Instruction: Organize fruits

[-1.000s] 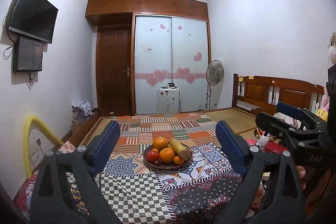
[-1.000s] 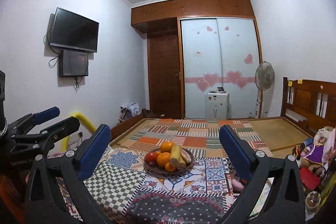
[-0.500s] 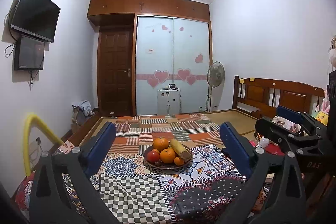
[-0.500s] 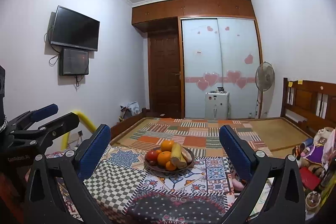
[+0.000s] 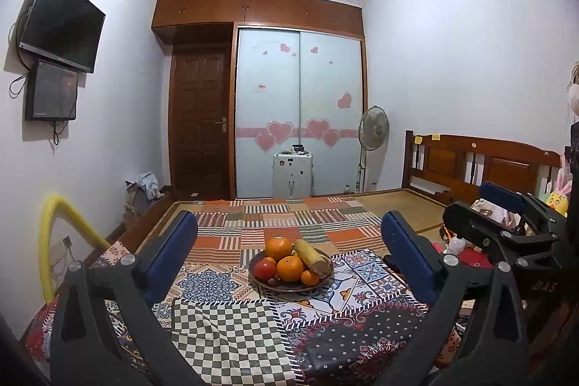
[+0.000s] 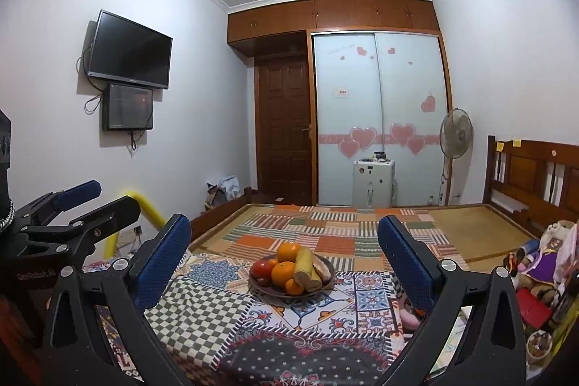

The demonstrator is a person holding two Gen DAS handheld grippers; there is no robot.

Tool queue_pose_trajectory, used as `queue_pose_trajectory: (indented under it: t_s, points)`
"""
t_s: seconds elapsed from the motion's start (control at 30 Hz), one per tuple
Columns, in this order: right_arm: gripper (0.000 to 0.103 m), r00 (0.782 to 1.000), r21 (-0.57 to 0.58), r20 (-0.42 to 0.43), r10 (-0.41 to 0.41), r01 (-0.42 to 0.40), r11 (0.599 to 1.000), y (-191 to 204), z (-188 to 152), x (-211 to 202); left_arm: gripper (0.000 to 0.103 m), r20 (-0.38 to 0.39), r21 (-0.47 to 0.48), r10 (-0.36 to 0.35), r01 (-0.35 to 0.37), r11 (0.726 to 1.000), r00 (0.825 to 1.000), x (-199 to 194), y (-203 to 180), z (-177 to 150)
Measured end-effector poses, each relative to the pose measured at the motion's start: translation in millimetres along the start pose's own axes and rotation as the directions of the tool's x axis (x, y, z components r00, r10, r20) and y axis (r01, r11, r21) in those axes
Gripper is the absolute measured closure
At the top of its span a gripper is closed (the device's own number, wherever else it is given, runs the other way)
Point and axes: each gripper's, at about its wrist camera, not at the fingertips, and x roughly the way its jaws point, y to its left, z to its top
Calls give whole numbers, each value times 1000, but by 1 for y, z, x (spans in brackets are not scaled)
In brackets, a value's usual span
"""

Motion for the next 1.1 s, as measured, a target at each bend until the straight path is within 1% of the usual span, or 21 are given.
queue_pose_trajectory:
  t_s: [0.67,0.87,1.1]
  points:
    - [0,1000,13,3,1,-1,1000,0,4,-1,0,-13,-18,-2,1,1000,1000,1,2,-3]
    - [0,1000,15,5,-2,2,1000,0,5,-1,0,-28,-31,-16,15,999,999,4,4,-4]
    - [0,1000,20,1,-4,4,1000,1,7,2,0,-25,-19,-11,11,1000,1000,3,3,-4]
